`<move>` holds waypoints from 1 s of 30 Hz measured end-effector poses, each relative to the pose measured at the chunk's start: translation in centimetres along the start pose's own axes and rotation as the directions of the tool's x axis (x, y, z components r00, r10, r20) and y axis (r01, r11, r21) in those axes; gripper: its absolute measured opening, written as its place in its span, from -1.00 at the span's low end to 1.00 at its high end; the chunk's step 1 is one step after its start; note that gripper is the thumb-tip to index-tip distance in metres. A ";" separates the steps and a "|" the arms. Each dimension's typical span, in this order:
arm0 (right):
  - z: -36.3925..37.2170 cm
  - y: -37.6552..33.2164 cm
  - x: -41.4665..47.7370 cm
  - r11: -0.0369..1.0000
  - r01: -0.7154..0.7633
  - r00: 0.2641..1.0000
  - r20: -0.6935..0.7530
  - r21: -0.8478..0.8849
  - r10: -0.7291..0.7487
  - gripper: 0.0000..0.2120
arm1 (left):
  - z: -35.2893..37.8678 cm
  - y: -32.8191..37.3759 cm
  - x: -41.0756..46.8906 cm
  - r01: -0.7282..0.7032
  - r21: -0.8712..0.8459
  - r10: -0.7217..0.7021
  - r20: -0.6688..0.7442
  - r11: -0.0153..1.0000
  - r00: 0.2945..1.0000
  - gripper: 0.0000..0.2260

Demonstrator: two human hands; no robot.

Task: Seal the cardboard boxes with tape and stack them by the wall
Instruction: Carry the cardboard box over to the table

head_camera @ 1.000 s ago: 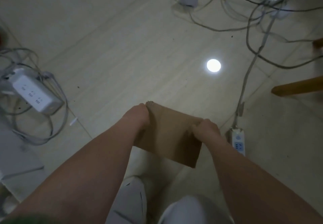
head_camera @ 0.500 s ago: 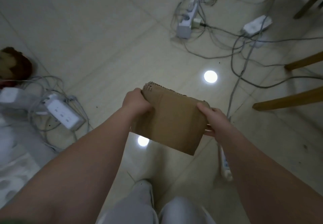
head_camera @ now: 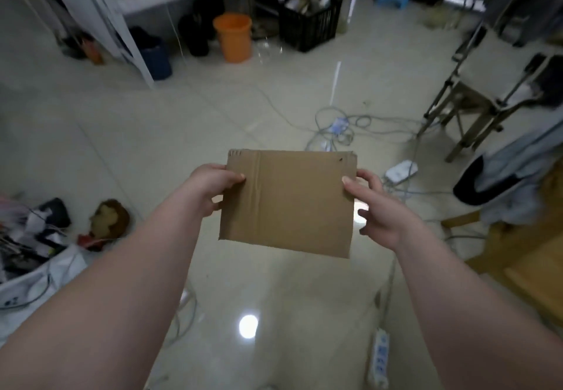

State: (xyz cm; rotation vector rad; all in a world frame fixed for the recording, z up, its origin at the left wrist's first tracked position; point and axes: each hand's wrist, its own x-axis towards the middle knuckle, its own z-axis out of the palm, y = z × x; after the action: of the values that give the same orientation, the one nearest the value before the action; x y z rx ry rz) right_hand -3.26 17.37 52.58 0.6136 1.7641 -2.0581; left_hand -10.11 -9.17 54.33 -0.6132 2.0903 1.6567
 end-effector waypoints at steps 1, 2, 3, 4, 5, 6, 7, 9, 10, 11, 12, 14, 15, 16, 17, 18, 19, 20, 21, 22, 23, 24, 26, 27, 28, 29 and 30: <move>0.7 -1.9 -0.7 0.999 0.032 0.999 0.013 0.011 -0.032 -0.25 | -0.9 1.7 -0.8 -0.008 -0.022 0.008 -0.007 1.000 1.000 -0.93; 1.4 -3.7 -1.2 0.998 0.062 0.998 0.029 0.019 -0.062 -0.25 | -1.6 3.2 -1.5 -0.019 -0.046 0.018 -0.023 0.999 1.000 -0.95; 2.1 -5.3 -1.9 0.996 0.087 0.995 0.047 0.023 -0.088 -0.28 | -2.3 4.7 -2.2 -0.028 -0.069 0.024 -0.045 0.997 0.999 -0.95; 2.6 -6.7 -2.5 0.994 0.104 0.992 0.063 0.025 -0.106 -0.32 | -3.0 6.1 -2.9 -0.040 -0.086 0.034 -0.069 0.996 0.997 -0.94; 3.2 -8.1 -2.9 0.993 0.117 0.990 0.071 0.021 -0.118 -0.37 | -3.7 7.5 -3.6 -0.053 -0.093 0.044 -0.090 0.994 0.995 -0.90; 3.7 -9.3 -3.2 0.991 0.130 0.989 0.067 0.009 -0.130 -0.41 | -4.3 8.7 -4.2 -0.067 -0.098 0.056 -0.103 0.993 0.993 -0.84; 4.2 -10.5 -3.5 0.990 0.138 0.989 0.060 -0.004 -0.137 -0.41 | -5.0 10.0 -4.7 -0.077 -0.099 0.066 -0.109 0.992 0.992 -0.79; 4.9 -12.7 -3.7 0.988 0.154 0.988 0.017 -0.006 -0.154 -0.34 | -6.1 12.2 -5.5 -0.102 -0.103 0.092 -0.095 0.989 0.991 -0.72; 5.1 -13.7 -3.6 0.987 0.160 0.987 -0.014 0.013 -0.160 -0.31 | -6.6 13.4 -5.8 -0.120 -0.120 0.111 -0.078 0.985 0.991 -0.70; 5.2 -14.7 -3.6 0.987 0.153 0.987 -0.049 0.041 -0.151 -0.30 | -7.0 14.6 -6.1 -0.139 -0.144 0.132 -0.054 0.980 0.990 -0.69; 5.1 -15.7 -3.4 0.988 0.135 0.989 -0.078 0.075 -0.129 -0.32 | -7.3 15.7 -6.4 -0.162 -0.171 0.161 -0.022 0.972 0.987 -0.71; 4.8 -17.5 -2.9 0.988 0.080 0.993 -0.096 0.135 -0.067 -0.32 | -7.9 17.6 -6.5 -0.213 -0.229 0.231 0.056 0.950 0.971 -0.73; 4.5 -18.4 -2.5 0.986 0.055 0.995 -0.092 0.160 -0.041 -0.26 | -8.1 18.5 -6.5 -0.241 -0.263 0.272 0.090 0.934 0.958 -0.71; 4.2 -19.3 -1.9 0.982 0.036 0.996 -0.087 0.186 -0.020 -0.20 | -8.2 19.4 -6.2 -0.273 -0.293 0.317 0.113 0.916 0.942 -0.69; 4.0 -20.3 -1.5 0.976 0.023 0.997 -0.076 0.217 -0.007 -0.17 | -8.2 20.2 -5.9 -0.303 -0.317 0.358 0.130 0.899 0.925 -0.67; 3.8 -21.4 -0.8 0.971 0.016 0.998 -0.069 0.237 0.001 -0.16 | -8.0 21.1 -5.5 -0.330 -0.324 0.391 0.144 0.887 0.909 -0.66; 3.5 -22.5 -0.2 0.967 0.009 0.998 -0.066 0.255 0.008 -0.16 | -7.8 22.0 -5.1 -0.352 -0.317 0.415 0.157 0.881 0.896 -0.65; 3.2 -23.6 0.7 0.965 0.004 0.998 -0.067 0.261 0.014 -0.14 | -7.6 23.0 -4.4 -0.370 -0.299 0.432 0.177 0.880 0.884 -0.65; 2.9 -24.7 1.7 0.964 0.002 0.998 -0.067 0.265 0.017 -0.11 | -7.2 24.0 -3.6 -0.381 -0.278 0.442 0.206 0.882 0.873 -0.65; 2.5 -26.0 2.7 0.964 0.001 0.998 -0.061 0.264 0.015 -0.09 | -6.8 25.1 -2.5 -0.382 -0.260 0.442 0.237 0.887 0.865 -0.63; 2.0 -27.3 3.9 0.965 -0.002 0.998 -0.055 0.261 0.017 -0.08 | -6.3 26.2 -1.4 -0.374 -0.244 0.433 0.267 0.895 0.861 -0.57; 1.6 -28.7 5.2 0.967 -0.002 0.998 -0.054 0.254 0.016 -0.11 | -5.8 27.5 -0.1 -0.363 -0.228 0.418 0.288 0.904 0.862 -0.49; 0.6 -32.0 7.8 0.972 0.018 0.999 -0.054 0.232 -0.006 -0.21 | -4.3 30.3 2.7 -0.338 -0.213 0.390 0.289 0.917 0.875 -0.37; 0.0 -33.7 9.1 0.976 0.030 0.999 -0.049 0.214 -0.020 -0.25 | -3.5 31.9 4.1 -0.332 -0.221 0.385 0.273 0.917 0.881 -0.35; -0.6 -35.5 10.4 0.980 0.045 0.998 -0.040 0.191 -0.038 -0.28 | -2.7 33.5 5.5 -0.328 -0.234 0.383 0.251 0.915 0.889 -0.36; -1.2 -37.3 11.8 0.983 0.062 0.998 -0.024 0.170 -0.058 -0.32 | -1.9 35.2 6.9 -0.323 -0.251 0.380 0.227 0.913 0.897 -0.37; -1.8 -39.1 13.2 0.986 0.085 0.996 -0.019 0.145 -0.083 -0.36 | -1.0 36.9 8.3 -0.316 -0.269 0.374 0.200 0.910 0.906 -0.38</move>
State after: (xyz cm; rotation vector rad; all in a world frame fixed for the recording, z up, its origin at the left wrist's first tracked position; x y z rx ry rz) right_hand -35.10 25.31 77.70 0.6040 1.6842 -2.2601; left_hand -37.85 -3.54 79.35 -0.0838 1.9185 2.0737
